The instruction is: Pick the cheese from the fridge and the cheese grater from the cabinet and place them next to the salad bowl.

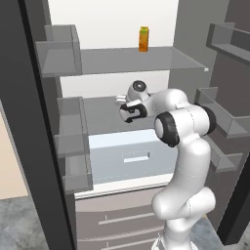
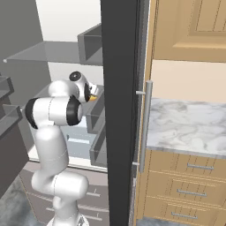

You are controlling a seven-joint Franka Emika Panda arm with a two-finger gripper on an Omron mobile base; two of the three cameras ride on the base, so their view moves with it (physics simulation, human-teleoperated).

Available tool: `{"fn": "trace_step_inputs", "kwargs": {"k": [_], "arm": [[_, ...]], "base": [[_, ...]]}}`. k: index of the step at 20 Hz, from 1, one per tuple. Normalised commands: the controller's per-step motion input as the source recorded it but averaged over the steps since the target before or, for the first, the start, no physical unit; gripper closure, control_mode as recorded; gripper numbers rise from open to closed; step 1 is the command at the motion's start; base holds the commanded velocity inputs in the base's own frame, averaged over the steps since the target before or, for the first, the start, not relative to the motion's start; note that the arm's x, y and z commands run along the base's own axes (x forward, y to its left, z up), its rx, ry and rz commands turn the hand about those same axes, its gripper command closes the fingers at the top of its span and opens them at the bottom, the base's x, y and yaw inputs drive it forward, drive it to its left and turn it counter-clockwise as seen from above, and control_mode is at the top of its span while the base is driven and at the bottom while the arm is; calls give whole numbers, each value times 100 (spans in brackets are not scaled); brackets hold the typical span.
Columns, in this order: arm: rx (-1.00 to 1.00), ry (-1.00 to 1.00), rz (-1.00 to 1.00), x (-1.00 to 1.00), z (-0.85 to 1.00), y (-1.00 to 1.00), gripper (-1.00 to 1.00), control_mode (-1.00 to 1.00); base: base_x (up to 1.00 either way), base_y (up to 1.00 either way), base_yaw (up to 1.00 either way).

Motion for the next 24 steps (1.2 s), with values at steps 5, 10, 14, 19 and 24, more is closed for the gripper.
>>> {"fn": "trace_step_inputs", "kwargs": {"k": [5,10,14,19,24], "arm": [[0,1,0,12,-10,0,-100,-100],[0,7,0,2,-27,0,-100,-100],[0,1,0,0,-31,-3,-100,-100],[0,0,0,2,-29,-5,-100,-100],[0,0,0,0,-41,-7,100,-100]], "base": [[0,0,0],[0,0,0],[0,0,0],[0,0,0],[0,0,0]]}}
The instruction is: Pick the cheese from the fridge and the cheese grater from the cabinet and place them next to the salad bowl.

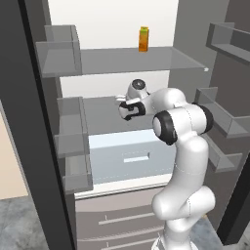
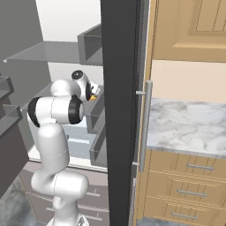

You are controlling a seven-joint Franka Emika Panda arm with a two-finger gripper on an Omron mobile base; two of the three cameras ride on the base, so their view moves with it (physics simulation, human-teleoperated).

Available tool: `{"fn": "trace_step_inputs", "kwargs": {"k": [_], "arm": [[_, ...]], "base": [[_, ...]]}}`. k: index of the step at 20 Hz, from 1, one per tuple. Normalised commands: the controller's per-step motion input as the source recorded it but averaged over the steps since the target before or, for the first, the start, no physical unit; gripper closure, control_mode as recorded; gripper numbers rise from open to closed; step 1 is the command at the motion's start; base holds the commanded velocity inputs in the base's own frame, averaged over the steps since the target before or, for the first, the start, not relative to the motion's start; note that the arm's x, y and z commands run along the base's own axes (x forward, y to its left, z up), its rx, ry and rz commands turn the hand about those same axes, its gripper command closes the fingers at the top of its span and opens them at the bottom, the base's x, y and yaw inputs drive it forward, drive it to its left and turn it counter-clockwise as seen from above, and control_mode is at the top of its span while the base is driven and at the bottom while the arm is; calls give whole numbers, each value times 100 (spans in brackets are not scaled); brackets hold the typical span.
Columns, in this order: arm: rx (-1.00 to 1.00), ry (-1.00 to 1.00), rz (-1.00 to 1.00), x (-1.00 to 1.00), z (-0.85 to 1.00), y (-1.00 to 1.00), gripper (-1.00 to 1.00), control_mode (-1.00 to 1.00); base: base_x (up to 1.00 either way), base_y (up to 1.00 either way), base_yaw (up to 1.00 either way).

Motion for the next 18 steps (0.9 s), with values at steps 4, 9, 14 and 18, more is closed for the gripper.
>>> {"fn": "trace_step_inputs", "kwargs": {"k": [4,9,14,18], "arm": [[0,0,0,0,-33,-2,100,-100],[0,0,0,-12,-26,-2,100,-100],[0,0,0,-50,-19,0,100,-100],[0,0,0,-61,-12,1,100,-100]], "base": [[0,0,0],[0,0,0],[0,0,0],[0,0,0]]}}
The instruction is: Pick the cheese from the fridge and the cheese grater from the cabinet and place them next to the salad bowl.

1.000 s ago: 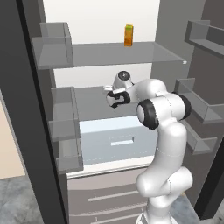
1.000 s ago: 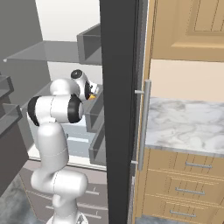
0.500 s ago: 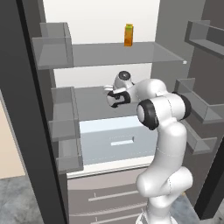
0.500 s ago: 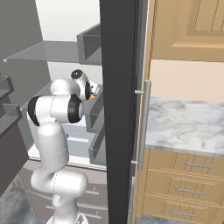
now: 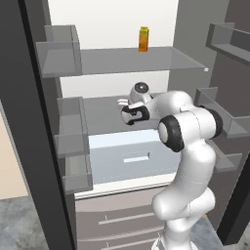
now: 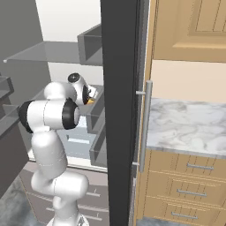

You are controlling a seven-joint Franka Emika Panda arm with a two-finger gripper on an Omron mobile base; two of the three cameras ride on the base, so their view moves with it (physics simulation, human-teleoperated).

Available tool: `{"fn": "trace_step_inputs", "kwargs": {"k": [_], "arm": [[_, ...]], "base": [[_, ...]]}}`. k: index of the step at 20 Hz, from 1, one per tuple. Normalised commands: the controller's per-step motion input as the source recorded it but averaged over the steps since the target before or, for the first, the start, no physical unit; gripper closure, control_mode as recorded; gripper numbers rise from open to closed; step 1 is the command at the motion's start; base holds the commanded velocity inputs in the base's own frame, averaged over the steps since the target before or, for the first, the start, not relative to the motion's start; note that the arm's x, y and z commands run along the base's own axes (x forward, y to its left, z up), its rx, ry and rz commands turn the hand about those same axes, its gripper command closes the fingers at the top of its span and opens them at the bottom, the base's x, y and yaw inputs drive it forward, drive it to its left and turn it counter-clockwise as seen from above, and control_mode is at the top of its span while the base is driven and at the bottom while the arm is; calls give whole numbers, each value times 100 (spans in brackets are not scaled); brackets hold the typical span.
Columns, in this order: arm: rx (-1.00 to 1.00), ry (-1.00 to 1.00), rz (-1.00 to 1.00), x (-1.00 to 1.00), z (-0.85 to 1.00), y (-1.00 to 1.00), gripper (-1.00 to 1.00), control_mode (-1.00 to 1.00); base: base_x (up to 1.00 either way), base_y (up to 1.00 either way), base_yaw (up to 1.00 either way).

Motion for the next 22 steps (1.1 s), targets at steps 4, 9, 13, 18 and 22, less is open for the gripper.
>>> {"fn": "trace_step_inputs", "kwargs": {"k": [4,9,13,18,22], "arm": [[0,3,4,-53,6,8,100,-100],[2,2,8,-60,19,1,100,-100],[0,3,11,-56,30,0,100,-100],[0,0,13,-52,39,0,100,-100],[0,0,9,-51,43,1,100,-100]], "base": [[0,0,0],[0,0,0],[0,0,0],[0,0,0],[0,0,0]]}}
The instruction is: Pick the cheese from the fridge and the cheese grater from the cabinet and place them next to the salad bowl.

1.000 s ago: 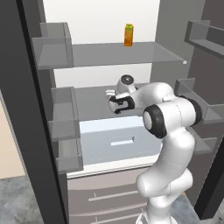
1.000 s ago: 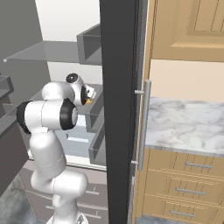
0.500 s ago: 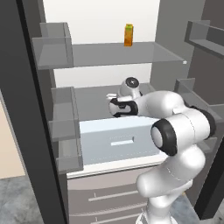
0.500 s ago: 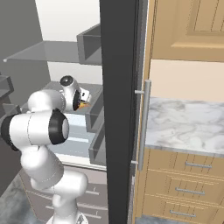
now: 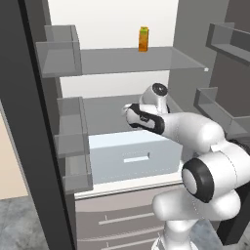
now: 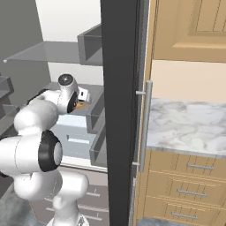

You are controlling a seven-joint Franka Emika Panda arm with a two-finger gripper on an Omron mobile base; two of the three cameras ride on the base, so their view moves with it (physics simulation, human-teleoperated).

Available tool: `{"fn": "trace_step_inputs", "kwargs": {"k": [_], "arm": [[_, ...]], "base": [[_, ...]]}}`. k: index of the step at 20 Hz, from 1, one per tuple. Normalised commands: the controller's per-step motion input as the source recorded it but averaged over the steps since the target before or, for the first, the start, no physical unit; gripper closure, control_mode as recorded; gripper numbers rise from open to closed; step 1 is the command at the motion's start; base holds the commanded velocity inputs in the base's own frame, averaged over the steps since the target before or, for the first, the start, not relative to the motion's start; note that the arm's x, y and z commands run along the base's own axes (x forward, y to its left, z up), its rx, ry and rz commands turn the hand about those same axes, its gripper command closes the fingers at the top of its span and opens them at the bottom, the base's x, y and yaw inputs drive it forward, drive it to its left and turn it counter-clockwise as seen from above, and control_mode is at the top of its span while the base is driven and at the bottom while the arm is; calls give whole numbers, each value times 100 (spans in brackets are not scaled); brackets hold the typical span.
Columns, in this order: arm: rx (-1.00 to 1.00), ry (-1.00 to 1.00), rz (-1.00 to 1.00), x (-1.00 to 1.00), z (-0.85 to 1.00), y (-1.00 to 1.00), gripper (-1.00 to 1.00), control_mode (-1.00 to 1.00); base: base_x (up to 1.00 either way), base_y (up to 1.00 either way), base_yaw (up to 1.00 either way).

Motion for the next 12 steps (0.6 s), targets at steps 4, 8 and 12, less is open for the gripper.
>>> {"fn": "trace_step_inputs", "kwargs": {"k": [4,8,12], "arm": [[0,0,2,-53,37,7,100,-100],[0,0,0,-50,38,5,100,-100],[-3,0,0,-47,38,2,100,-100]], "base": [[0,0,0],[0,0,0],[0,0,0]]}}
